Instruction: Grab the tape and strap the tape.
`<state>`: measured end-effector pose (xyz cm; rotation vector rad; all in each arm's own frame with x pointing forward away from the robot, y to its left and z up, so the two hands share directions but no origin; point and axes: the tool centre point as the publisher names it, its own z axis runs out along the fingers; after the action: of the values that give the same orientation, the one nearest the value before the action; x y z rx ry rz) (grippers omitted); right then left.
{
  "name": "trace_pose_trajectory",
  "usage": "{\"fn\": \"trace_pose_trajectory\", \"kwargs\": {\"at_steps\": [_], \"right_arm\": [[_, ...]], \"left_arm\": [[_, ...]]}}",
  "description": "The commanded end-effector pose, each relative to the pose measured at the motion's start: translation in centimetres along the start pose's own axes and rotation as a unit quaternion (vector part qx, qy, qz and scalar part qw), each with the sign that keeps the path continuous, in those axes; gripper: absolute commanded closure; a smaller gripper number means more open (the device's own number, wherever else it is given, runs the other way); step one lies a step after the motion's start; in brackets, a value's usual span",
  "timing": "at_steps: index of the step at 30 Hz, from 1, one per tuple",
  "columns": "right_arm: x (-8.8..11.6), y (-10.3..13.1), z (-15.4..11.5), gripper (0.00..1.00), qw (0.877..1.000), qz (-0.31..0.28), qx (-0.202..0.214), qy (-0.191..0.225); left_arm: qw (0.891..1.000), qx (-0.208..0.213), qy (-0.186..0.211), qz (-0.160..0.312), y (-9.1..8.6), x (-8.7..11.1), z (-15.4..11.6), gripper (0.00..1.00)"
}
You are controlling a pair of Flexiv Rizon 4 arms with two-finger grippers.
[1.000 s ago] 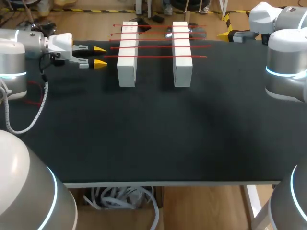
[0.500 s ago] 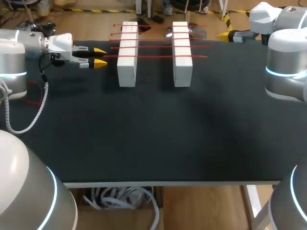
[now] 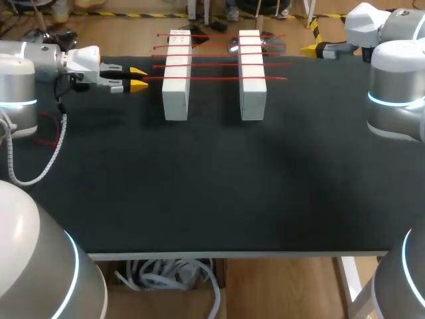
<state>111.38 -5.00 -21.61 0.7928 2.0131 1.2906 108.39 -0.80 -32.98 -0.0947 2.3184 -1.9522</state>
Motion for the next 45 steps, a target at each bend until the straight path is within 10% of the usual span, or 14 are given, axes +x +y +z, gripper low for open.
{"fn": "trace_pose_trajectory", "kwargs": {"at_steps": [1, 13, 29, 45], "right_arm": [[0.0, 0.0, 0.0, 0.00, 1.000, 0.000, 0.000, 0.000], [0.0, 0.0, 0.0, 0.00, 1.000, 0.000, 0.000, 0.000], [0.0, 0.0, 0.0, 0.00, 1.000, 0.000, 0.000, 0.000], [0.0, 0.0, 0.0, 0.00, 1.000, 0.000, 0.000, 0.000]], "left_arm": [[1.000, 0.001, 0.002, 0.001, -0.1, -0.2, 0.0, 0.73], [1.000, 0.001, -0.001, 0.003, -0.3, -0.2, -0.1, 1.00], [1.000, -0.008, -0.001, 0.008, -0.7, -0.3, -0.3, 1.00], [0.988, -0.146, -0.013, 0.044, -5.6, 1.4, -1.7, 1.00]]}}
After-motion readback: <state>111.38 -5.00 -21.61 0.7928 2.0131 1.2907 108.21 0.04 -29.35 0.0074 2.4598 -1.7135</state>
